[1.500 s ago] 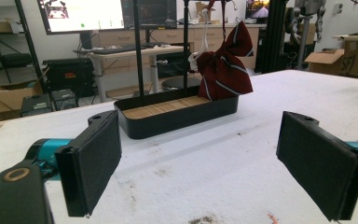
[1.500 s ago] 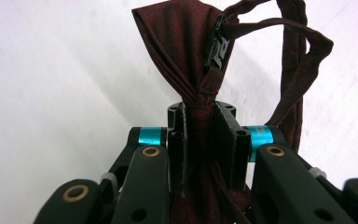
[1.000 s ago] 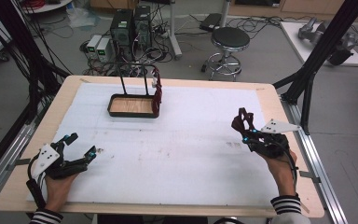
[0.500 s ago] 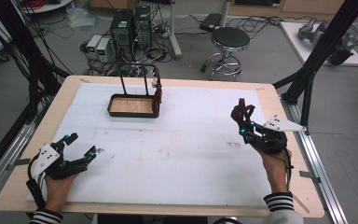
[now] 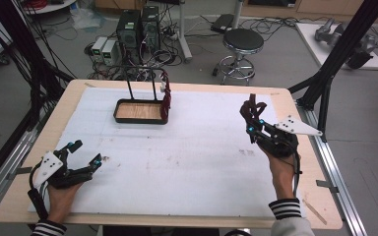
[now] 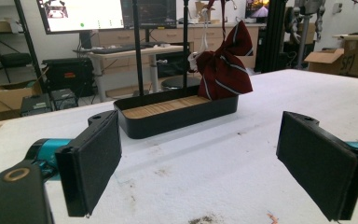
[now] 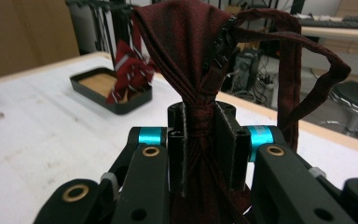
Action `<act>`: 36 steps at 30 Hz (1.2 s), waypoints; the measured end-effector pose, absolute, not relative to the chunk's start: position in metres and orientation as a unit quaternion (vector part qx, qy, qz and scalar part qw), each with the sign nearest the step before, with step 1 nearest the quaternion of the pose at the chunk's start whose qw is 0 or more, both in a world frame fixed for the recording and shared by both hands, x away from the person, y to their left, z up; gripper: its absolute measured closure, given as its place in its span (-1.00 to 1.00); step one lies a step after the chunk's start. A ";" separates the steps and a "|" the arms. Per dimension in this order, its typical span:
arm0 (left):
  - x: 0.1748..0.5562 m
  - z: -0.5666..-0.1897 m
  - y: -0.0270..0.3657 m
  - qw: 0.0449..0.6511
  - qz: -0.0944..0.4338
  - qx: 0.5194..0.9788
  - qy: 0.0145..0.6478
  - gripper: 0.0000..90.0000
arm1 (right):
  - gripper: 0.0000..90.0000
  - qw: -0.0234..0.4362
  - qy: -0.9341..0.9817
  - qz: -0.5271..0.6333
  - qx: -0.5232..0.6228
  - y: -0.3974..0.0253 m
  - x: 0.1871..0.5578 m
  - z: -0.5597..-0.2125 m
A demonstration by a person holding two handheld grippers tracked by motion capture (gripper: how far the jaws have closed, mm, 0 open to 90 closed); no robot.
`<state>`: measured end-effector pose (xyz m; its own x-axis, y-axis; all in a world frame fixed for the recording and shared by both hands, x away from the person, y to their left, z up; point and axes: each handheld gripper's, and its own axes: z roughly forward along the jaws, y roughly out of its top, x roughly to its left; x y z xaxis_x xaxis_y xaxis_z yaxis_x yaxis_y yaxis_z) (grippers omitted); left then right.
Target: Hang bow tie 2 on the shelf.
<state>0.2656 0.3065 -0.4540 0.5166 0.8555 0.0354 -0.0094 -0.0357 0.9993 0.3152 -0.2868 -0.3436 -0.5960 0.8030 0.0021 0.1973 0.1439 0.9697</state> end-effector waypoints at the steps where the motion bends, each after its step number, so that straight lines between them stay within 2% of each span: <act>1: 0.266 -0.454 0.307 0.606 0.357 0.625 0.338 -0.68 | 0.68 0.278 0.701 0.553 0.354 -0.284 0.316 -0.342; 36: 0.266 -0.454 0.307 0.609 0.354 0.623 0.340 -0.68 | 0.68 0.267 0.681 0.601 0.322 -0.183 0.359 -0.302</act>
<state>0.2662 0.3066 -0.4542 0.5180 0.8550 0.0272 -0.0090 -0.0264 0.9996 0.3587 -0.1826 -0.3021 -0.6493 0.7602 0.0233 0.1179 0.0704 0.9905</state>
